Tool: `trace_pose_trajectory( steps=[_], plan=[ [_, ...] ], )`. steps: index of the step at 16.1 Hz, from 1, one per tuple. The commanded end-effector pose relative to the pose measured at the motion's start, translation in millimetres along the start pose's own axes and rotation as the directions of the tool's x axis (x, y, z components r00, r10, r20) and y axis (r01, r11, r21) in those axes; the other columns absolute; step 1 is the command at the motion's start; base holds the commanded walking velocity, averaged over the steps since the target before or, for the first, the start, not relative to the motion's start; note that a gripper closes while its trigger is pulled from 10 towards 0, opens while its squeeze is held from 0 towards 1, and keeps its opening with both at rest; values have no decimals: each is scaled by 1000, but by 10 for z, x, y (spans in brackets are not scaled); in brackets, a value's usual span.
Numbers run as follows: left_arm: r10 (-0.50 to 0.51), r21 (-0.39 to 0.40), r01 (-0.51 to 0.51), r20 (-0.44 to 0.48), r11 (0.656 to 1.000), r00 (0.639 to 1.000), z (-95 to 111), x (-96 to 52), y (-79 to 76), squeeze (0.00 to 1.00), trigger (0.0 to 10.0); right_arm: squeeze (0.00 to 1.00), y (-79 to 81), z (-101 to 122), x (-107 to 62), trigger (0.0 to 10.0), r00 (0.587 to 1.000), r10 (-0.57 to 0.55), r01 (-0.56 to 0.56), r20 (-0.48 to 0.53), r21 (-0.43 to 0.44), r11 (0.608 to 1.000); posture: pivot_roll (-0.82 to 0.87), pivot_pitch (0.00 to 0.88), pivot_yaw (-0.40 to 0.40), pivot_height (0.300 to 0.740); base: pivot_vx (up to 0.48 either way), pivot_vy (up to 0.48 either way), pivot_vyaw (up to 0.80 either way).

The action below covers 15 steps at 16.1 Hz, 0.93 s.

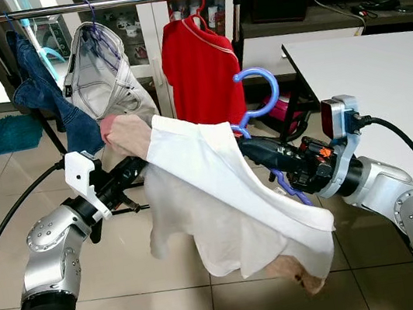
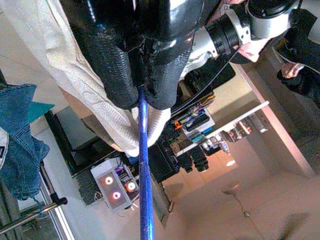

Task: Hang hanger

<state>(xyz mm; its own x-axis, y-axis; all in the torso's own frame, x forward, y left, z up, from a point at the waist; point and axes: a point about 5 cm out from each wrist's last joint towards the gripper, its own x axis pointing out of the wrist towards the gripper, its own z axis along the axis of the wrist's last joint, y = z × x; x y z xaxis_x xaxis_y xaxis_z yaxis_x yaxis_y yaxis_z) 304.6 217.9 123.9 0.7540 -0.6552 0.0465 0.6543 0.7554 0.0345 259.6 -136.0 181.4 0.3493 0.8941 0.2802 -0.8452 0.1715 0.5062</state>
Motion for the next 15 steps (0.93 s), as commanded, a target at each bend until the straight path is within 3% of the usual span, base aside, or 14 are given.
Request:
trace_pose_trajectory(
  steps=[1, 4, 5, 15],
  plan=[
    [11, -1, -11, 21, 1000, 1000, 36, 14, 25, 0, 0, 0, 46, 34, 34, 10000, 1000, 30, -30, 0, -17, 999, -81, 0, 6, 740, 0, 0, 0],
    [65, -15, -65, 49, 998, 997, 61, -40, 79, 0, 0, 0, 35, 30, 47, 10000, 1000, 24, -24, -2, -25, 999, -78, 0, 7, 740, 0, 0, 0],
    [129, -47, -125, 89, 991, 988, 89, -99, 135, 0, 0, 0, 23, 25, 46, 10000, 1000, 13, -13, -7, -31, 999, -76, 0, 8, 740, 0, 0, 0],
    [129, -47, -125, 89, 991, 988, 89, -99, 135, 0, 0, 0, 23, 25, 46, 10000, 1000, 13, -13, -7, -31, 999, -76, 0, 8, 740, 0, 0, 0]
  ],
)
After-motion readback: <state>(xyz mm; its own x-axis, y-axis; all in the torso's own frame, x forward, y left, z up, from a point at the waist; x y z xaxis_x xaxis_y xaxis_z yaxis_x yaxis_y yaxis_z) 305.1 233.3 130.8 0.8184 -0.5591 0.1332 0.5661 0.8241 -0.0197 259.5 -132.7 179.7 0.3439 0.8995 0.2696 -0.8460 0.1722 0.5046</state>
